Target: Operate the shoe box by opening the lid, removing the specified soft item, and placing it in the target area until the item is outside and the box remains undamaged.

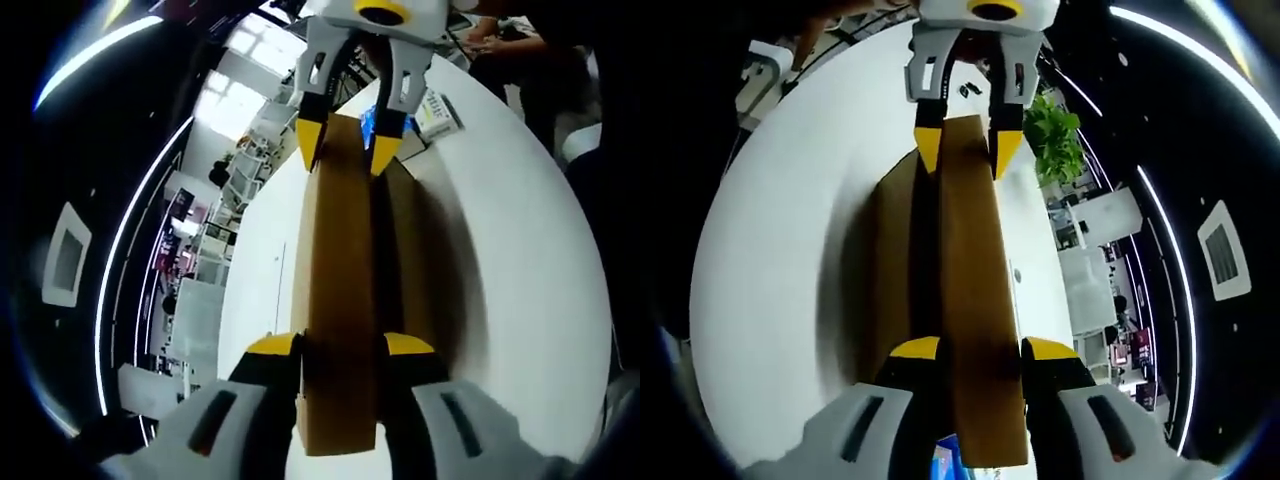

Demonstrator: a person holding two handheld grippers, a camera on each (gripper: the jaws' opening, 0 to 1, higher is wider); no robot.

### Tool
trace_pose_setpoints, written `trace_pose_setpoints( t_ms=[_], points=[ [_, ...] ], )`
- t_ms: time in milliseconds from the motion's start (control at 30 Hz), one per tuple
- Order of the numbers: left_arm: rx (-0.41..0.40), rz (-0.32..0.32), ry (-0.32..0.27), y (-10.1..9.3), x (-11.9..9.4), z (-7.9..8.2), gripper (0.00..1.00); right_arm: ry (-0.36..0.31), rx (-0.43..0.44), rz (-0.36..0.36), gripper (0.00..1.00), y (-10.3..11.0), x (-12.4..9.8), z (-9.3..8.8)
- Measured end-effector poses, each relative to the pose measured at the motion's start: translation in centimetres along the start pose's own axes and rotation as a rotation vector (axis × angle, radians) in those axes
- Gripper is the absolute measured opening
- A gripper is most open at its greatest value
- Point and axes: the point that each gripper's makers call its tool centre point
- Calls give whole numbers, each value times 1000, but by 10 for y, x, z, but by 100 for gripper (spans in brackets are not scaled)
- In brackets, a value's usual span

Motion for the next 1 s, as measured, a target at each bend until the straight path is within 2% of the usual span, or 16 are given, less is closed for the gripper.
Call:
trace_pose_setpoints(
  t_ms=[300,733,1000],
  points=[
    [6,15,-1,-6,2,-2,31,10,-13,-40,30,8,1,0],
    [-2,14,0,-13,5,-10,31,-3,-1,-48,30,18,6,3],
    [11,41,-5,-16,7,-14,31,1,-10,-88,30,20,10,4]
  ],
)
Point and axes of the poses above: the point that each gripper's makers call its tool centre point, and the gripper's own axes: x roughly forward along the fingers, y roughly to its left, z roughly out of its top, and after that the axes turned 12 degrees about -x, right-handed
